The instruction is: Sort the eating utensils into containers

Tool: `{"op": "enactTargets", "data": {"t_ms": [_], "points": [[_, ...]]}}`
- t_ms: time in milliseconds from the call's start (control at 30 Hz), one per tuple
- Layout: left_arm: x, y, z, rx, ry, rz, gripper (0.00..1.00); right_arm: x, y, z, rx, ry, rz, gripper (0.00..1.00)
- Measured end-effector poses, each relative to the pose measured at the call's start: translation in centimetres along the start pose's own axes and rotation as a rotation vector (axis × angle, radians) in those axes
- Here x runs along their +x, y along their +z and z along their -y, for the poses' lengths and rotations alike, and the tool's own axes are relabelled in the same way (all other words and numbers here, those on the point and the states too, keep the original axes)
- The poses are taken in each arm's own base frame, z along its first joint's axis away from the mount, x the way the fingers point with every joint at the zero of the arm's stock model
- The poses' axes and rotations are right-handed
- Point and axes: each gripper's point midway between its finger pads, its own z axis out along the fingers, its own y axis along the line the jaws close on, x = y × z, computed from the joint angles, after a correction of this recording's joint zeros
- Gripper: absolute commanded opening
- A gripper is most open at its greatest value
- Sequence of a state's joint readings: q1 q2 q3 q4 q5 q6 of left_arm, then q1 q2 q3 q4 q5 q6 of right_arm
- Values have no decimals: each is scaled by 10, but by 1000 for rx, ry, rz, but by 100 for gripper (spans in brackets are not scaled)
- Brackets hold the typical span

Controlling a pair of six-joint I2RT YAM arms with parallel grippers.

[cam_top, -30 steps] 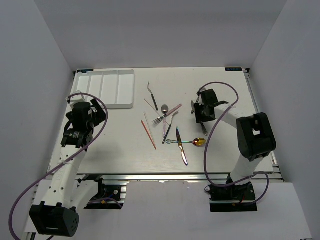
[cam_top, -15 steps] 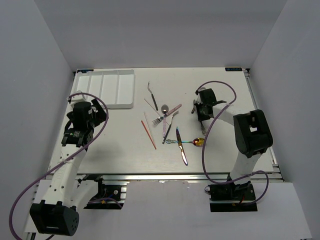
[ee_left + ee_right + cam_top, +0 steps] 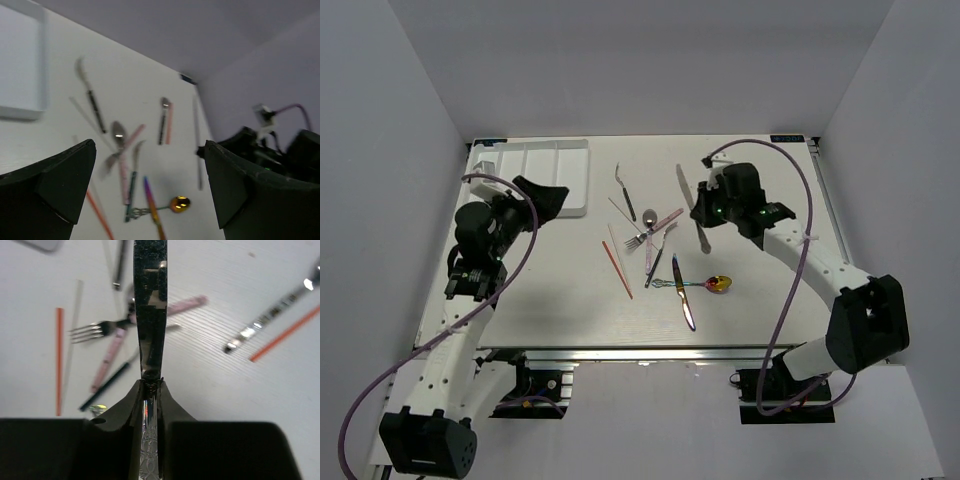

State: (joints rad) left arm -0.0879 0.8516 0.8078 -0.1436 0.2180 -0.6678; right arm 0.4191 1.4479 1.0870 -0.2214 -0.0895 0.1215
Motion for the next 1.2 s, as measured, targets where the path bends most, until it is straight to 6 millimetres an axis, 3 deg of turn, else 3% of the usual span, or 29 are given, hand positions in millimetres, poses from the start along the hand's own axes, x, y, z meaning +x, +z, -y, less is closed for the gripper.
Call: {"op": "enactTargets", "data": {"t_ms": [33, 100, 233, 300, 433, 633, 733, 767, 800, 867, 900, 1033, 1200], "points": [[-7, 2, 24, 113, -46, 25, 98, -5, -2, -18, -41, -14, 16, 0], [10, 9, 46, 224, -102, -23, 98, -5, -5, -55, -122, -34, 24, 0], [56, 17, 97, 377, -133, -166, 98, 10, -11, -116, -236, -52, -9, 0], [77, 22, 110, 382, -124, -233, 96, 11, -15, -137, -267, -55, -7, 0], [89, 33, 99, 299, -126, -254, 94, -5, -23, -160, -304, -23, 33, 0], [84, 36, 97, 285, -137, -226, 88, -31, -31, -193, -364, -8, 96, 0], [83, 36, 98, 287, -138, -223, 81, -29, -31, -208, -395, -12, 97, 0], [84, 36, 97, 285, -137, -222, 76, -27, -31, -212, -403, -15, 93, 0], [84, 37, 97, 283, -137, -223, 62, -24, -30, -215, -409, -17, 87, 0], [86, 39, 95, 274, -138, -225, 47, -19, -29, -221, -421, -20, 73, 0], [87, 40, 94, 270, -142, -228, 29, -18, -29, -223, -425, -20, 69, 0], [96, 48, 84, 233, -133, -246, 0, -17, -27, -227, -427, -14, 69, 0], [101, 59, 77, 193, -112, -269, 0, -17, -23, -220, -384, -3, 73, 0]]}}
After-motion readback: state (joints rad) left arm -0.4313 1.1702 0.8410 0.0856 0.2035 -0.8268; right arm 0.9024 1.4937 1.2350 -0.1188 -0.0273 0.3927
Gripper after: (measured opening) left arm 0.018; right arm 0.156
